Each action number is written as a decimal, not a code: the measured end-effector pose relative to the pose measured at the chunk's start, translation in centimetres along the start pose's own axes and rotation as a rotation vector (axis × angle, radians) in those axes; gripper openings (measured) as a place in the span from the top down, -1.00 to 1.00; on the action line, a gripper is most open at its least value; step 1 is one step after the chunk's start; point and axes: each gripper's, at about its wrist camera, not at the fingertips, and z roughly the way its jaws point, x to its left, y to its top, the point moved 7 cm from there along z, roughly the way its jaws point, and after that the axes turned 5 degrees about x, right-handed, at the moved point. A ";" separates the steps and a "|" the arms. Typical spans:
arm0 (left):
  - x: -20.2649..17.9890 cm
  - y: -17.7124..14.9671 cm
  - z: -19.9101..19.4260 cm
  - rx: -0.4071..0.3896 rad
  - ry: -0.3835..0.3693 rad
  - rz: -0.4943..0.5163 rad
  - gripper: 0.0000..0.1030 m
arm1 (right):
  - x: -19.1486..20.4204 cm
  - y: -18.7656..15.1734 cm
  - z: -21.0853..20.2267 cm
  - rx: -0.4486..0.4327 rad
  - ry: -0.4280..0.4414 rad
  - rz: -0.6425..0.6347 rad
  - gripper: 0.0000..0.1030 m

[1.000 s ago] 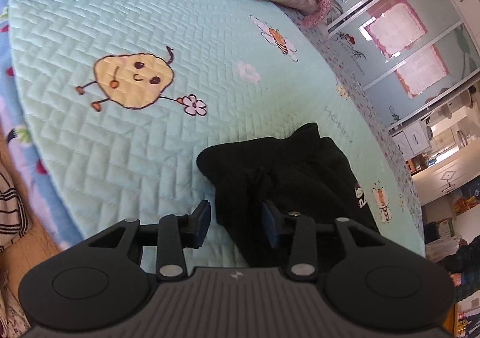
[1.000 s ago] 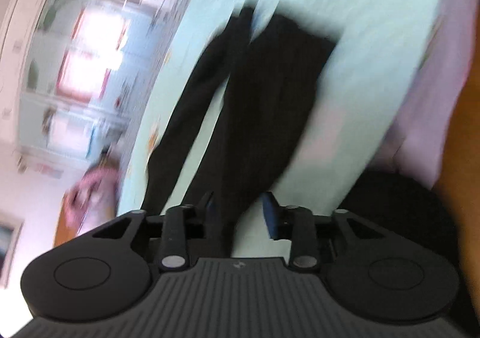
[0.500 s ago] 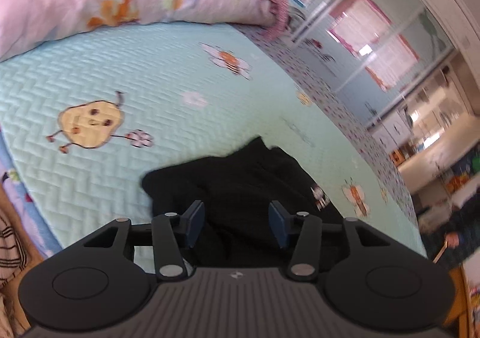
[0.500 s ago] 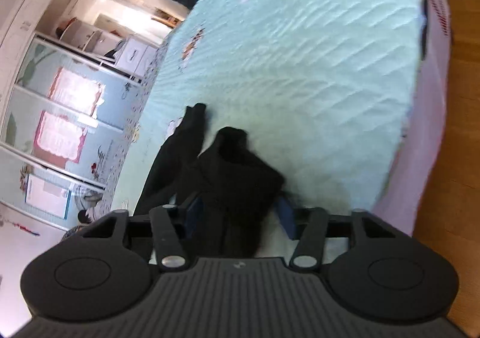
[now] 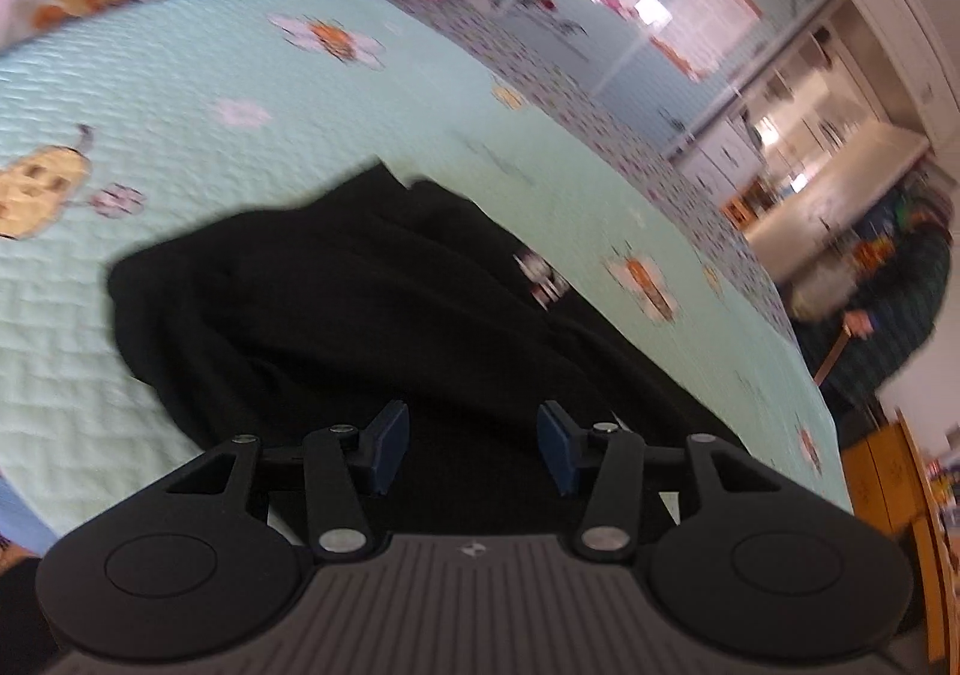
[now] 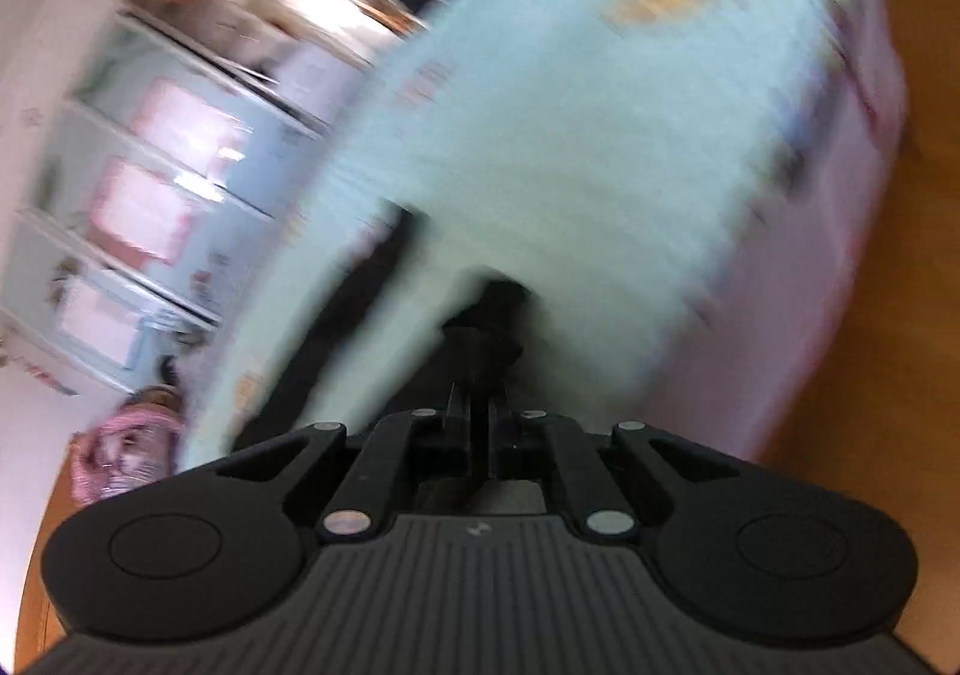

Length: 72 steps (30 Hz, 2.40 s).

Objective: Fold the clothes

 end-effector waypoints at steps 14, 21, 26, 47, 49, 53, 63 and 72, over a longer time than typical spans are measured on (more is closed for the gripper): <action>-4.9 -3.0 3.1 0.107 -0.058 0.120 -0.01 | 1.6 5.4 -3.5 -0.170 -0.041 -0.060 -0.03; -5.2 -3.5 3.6 0.128 -0.029 0.131 -0.07 | 1.7 5.5 3.2 0.048 0.041 -0.091 -0.13; -5.2 -3.7 4.2 0.146 -0.010 0.129 -0.08 | 2.1 4.5 5.8 0.083 0.007 -0.153 0.47; -10.0 -6.8 9.6 0.260 -0.041 0.266 -0.13 | 2.4 8.7 6.6 -0.043 -0.040 -0.170 0.74; -9.7 -7.0 9.7 0.267 -0.047 0.266 -0.13 | 2.3 8.3 5.4 -0.092 -0.034 -0.143 0.59; -8.7 -6.9 10.0 0.260 -0.044 0.240 -0.13 | 4.6 8.2 1.9 -0.219 -0.020 -0.191 0.31; -3.6 -6.3 7.9 0.217 -0.009 0.100 -0.13 | 12.6 -2.2 7.6 0.066 0.230 -0.228 0.08; 4.3 -3.0 2.3 0.087 0.063 -0.082 -0.13 | 13.4 -9.3 9.9 0.206 0.215 -0.245 0.03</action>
